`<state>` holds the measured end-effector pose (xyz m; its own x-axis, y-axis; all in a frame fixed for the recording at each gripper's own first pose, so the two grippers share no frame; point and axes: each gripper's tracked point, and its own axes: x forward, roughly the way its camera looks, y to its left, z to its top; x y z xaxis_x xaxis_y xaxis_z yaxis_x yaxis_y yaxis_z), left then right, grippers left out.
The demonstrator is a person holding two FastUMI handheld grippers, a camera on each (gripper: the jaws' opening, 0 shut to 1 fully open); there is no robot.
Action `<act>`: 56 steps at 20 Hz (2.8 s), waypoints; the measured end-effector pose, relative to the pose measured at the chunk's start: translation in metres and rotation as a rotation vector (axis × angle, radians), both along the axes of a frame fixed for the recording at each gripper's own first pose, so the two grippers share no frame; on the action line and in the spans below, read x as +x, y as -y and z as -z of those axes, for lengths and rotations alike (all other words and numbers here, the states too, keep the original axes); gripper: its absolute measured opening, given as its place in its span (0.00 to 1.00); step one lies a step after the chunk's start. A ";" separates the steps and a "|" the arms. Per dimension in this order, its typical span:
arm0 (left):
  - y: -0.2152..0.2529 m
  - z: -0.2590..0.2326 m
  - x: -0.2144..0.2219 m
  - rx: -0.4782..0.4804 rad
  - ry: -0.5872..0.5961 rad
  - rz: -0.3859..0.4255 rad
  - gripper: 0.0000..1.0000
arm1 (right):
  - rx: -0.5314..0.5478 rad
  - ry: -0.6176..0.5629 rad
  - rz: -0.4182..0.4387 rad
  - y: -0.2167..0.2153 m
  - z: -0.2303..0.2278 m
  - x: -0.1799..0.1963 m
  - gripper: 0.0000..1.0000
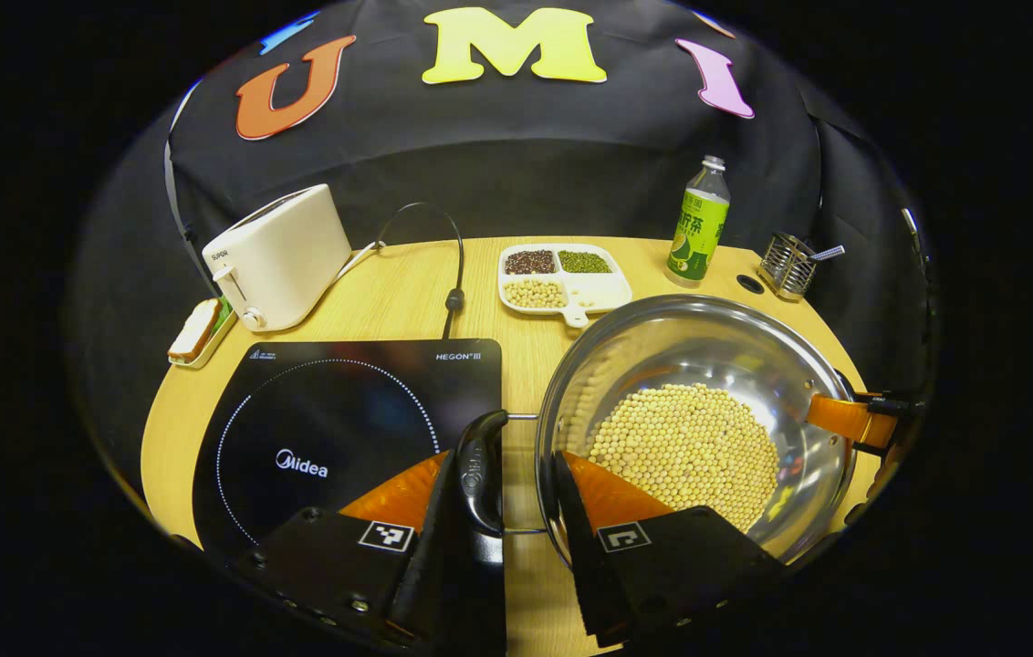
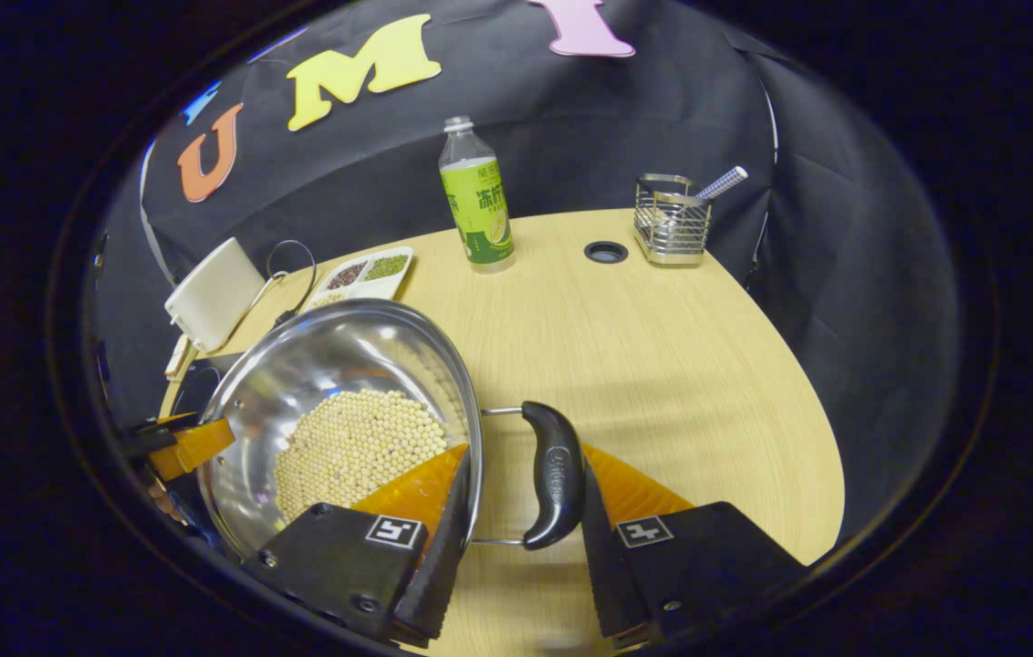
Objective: First push the handle of the pot to place it horizontally, then grasp the pot with both hands and set it on the induction cooktop.
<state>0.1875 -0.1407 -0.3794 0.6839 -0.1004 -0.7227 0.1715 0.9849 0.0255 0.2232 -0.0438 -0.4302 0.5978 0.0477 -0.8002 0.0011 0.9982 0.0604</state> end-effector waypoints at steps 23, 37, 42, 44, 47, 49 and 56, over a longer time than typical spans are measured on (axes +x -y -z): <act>-0.041 -0.153 -0.045 -0.050 0.232 0.048 0.58 | 0.048 0.166 0.005 -0.048 -0.147 -0.049 0.61; -0.165 -0.198 -0.035 -0.043 0.284 -0.069 0.57 | 0.074 0.188 -0.082 -0.187 -0.180 -0.040 0.60; -0.209 -0.189 -0.023 0.008 0.279 -0.104 0.57 | 0.111 0.155 -0.099 -0.235 -0.153 -0.027 0.60; -0.225 -0.180 -0.021 0.022 0.267 -0.117 0.57 | 0.114 0.137 -0.110 -0.250 -0.139 -0.025 0.61; -0.244 -0.169 -0.013 0.045 0.260 -0.139 0.58 | 0.129 0.111 -0.115 -0.272 -0.115 -0.020 0.60; -0.257 -0.154 -0.008 0.051 0.235 -0.155 0.58 | 0.120 0.084 -0.124 -0.283 -0.099 -0.019 0.60; -0.278 -0.096 0.007 0.021 0.151 -0.185 0.58 | 0.070 0.041 -0.134 -0.301 -0.049 -0.008 0.60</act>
<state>0.1947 0.1372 -0.2838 0.7899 0.0503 -0.6112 -0.0191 0.9982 0.0575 0.2157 0.2572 -0.3810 0.6145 0.1837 -0.7672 -0.1354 0.9826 0.1268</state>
